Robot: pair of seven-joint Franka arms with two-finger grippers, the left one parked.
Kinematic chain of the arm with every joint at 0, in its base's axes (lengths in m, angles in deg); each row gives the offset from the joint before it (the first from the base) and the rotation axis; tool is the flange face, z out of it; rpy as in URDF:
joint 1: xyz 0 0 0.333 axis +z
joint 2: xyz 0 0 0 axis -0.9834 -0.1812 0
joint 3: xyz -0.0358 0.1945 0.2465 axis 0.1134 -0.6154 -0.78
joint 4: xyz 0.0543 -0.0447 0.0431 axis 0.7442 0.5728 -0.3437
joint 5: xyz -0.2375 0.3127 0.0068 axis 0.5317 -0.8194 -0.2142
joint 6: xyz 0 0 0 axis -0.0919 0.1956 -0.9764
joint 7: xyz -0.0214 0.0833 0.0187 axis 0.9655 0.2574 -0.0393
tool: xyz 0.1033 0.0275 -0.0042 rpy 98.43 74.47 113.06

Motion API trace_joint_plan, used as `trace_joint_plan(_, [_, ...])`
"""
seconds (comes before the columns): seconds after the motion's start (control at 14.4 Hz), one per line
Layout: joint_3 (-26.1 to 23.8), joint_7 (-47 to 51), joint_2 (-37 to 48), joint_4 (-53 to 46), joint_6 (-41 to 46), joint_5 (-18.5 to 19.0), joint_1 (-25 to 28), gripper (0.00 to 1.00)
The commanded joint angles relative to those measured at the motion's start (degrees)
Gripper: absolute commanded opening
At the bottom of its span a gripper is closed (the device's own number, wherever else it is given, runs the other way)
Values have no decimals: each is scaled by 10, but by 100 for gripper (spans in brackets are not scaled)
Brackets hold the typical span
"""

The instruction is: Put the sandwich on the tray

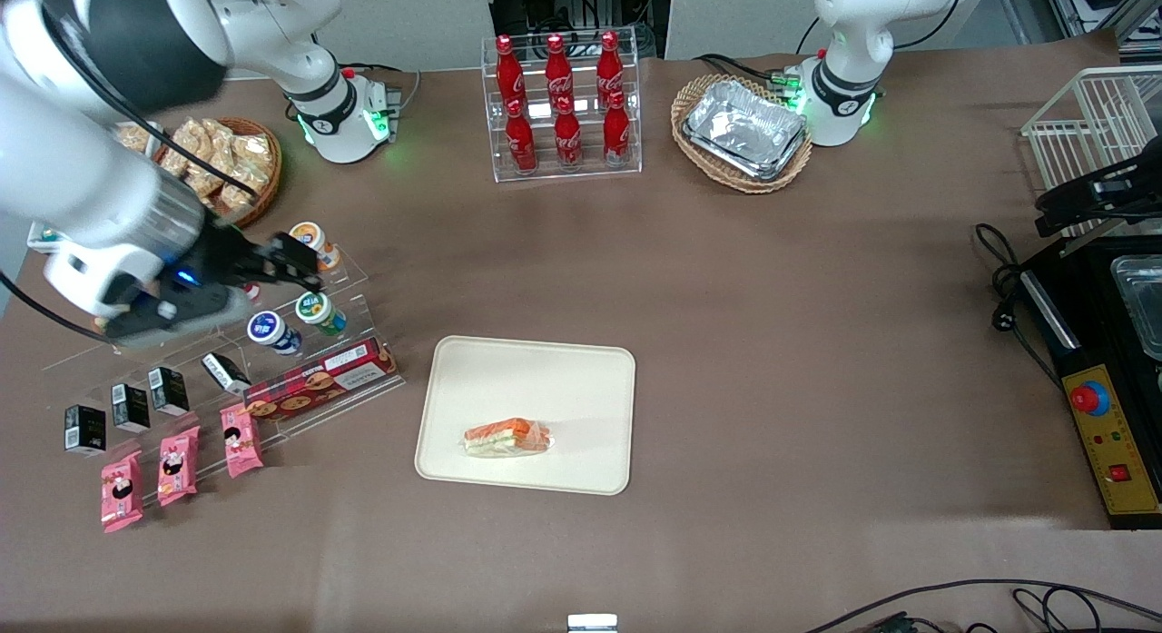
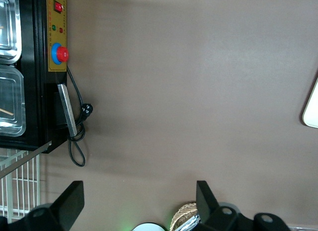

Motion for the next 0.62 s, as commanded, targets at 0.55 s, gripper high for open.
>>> trace_joint_plan(0.55, [-160, 39, 65, 15, 66, 68, -258, 100])
